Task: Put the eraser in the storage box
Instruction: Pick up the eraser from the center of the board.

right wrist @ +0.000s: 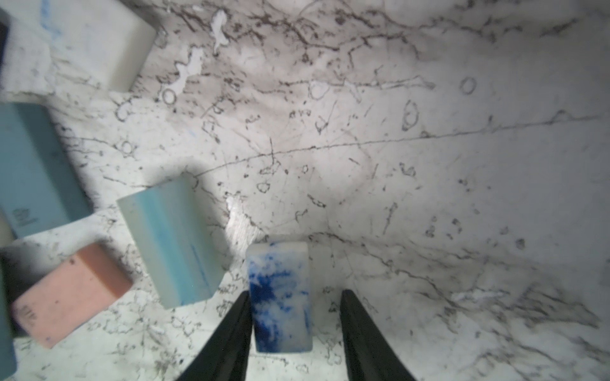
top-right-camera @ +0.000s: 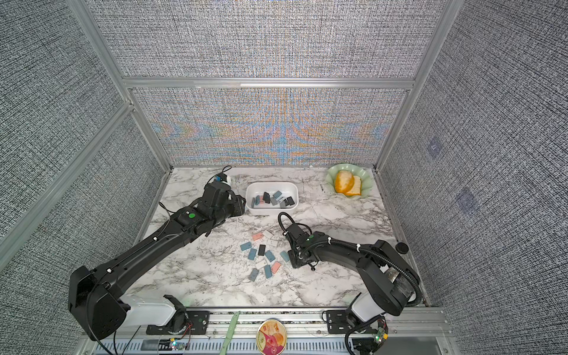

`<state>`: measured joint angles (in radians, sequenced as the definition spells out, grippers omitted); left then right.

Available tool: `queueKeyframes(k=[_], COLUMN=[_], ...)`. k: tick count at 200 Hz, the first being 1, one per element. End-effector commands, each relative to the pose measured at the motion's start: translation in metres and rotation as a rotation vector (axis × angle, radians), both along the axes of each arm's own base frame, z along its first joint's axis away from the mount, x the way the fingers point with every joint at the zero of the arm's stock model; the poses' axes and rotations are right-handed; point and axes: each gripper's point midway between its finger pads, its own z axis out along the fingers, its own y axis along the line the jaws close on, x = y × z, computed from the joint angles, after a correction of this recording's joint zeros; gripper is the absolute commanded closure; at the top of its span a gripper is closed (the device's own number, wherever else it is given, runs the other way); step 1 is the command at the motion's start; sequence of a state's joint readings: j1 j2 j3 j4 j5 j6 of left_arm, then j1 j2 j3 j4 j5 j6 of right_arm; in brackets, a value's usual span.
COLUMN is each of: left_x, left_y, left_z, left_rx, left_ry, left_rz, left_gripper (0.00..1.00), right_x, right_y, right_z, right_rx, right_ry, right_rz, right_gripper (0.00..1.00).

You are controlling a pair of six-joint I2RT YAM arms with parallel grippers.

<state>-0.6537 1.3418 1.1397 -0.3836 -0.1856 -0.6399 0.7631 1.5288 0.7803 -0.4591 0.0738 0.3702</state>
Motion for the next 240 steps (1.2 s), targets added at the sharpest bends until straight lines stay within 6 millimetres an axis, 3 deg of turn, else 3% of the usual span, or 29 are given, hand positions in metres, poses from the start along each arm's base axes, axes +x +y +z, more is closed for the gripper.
queueKeyframes(k=[1,51,82,178,182,240], left_x=[0.001,0.000,0.000,0.004,0.004,0.003], left_y=[0.004,0.006,0.006,0.008,0.009,0.013], left_z=[0.003,0.000,-0.002,-0.019,-0.020,-0.032], left_rx=[0.010,0.014,0.020,0.064,0.065,0.086], left_ry=[-0.015,-0.011,-0.008,0.017,0.018,0.037], left_rz=[0.016,0.020,0.021,0.035,0.038,0.053], left_gripper=[0.55,0.54,0.54,0.54,0.54,0.54], right_x=[-0.006,-0.007,-0.004,0.020,0.028,0.078], right_y=[0.002,0.003,0.001,-0.007,-0.001,0.010], right_z=[-0.001,-0.001,0.004,0.044,0.054,0.093], right_rx=[0.017,0.023,0.003,-0.027,-0.006,0.048], right_ry=[0.034,0.042,0.030,-0.049,-0.070,-0.130], right_rz=[-0.008,-0.018,-0.020,-0.038,-0.041,-0.059], right_gripper=[0.57,0.67,0.69,0.69,0.69,0.68])
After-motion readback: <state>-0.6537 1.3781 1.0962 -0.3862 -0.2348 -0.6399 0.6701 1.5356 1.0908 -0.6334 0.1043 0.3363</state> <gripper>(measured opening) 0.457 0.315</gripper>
